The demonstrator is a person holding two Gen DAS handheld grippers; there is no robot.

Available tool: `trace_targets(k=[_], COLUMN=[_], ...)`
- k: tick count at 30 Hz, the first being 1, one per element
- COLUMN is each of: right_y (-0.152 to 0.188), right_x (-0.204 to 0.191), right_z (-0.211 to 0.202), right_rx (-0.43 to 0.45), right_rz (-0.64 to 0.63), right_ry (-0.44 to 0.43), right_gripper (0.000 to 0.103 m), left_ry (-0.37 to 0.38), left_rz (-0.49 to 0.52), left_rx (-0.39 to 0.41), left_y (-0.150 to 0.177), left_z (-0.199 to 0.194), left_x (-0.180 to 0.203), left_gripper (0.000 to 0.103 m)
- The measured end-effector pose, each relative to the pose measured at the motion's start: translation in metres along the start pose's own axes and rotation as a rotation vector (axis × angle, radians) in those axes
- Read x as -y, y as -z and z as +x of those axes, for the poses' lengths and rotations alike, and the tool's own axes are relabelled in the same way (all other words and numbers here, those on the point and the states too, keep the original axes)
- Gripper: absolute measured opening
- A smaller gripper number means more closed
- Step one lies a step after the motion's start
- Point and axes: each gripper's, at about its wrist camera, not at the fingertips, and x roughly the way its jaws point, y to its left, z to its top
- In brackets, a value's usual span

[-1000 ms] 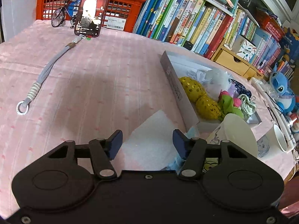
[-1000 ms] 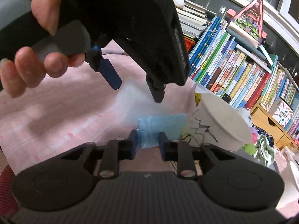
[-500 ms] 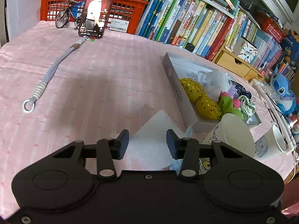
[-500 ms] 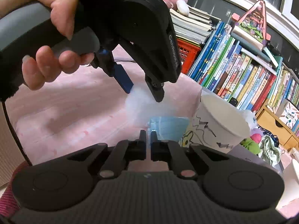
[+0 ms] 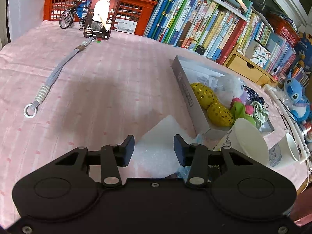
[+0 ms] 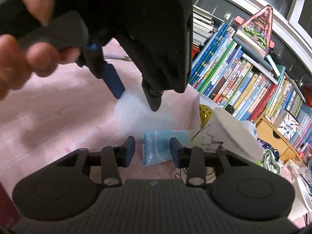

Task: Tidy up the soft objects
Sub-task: 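Grasp the white fluffy sheet with the left gripper while the right holds the blue packet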

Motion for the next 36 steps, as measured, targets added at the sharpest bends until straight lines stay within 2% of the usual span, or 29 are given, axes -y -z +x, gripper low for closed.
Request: trace_targets(k=[1,2,3,6,15,19,25,28,30,36], right_y=[0.0,0.0,0.001,0.003,0.005,0.008,0.016,0.018,0.019,0.023], right_x=[0.0,-0.001,-0.001,0.0,0.01,0.01,0.012,0.016,0.017,0.029], right_z=[0.0,0.0,0.0,-0.002,-0.03,-0.043,-0.056,-0.061,-0.065,-0.076], right_rx=[0.0,-0.001,0.0,0.014,0.083,0.098,0.107,0.111,0.116,0.139], right_rz=[0.001,0.003,0.005,0.007,0.031,0.017,-0.001,0.004,0.009,0.044], right_ry=[-0.004,-0.01,-0.014,-0.017,-0.148,-0.213,-0.253,-0.262,-0.266,-0.275], right_gripper=[0.054,0.043,0.036,0.028,0.026,0.026,0.027,0.027,0.027,0.027], left_ry=[0.002,0.003,0.004,-0.003,-0.019,-0.026,-0.076,-0.057,-0.04,-0.062], left_rz=[0.001,0.001,0.001,0.006,0.062,0.122,0.213,0.197,0.176,0.145], left_rx=[0.0,0.001,0.001,0.012,0.046,0.041,0.024,0.013,0.011,0.025], left_y=[0.0,0.0,0.0,0.001,0.001,0.003,0.007,0.006,0.005,0.005], left_z=[0.0,0.0,-0.001,-0.004,-0.008,-0.005,0.007,0.011,0.012,0.007], left_x=[0.0,0.0,0.0,0.0,0.006,0.014,0.027,0.027,0.026,0.026], left_gripper=[0.042,0.042,0.042,0.045,0.074,0.079,0.079,0.076,0.066,0.062])
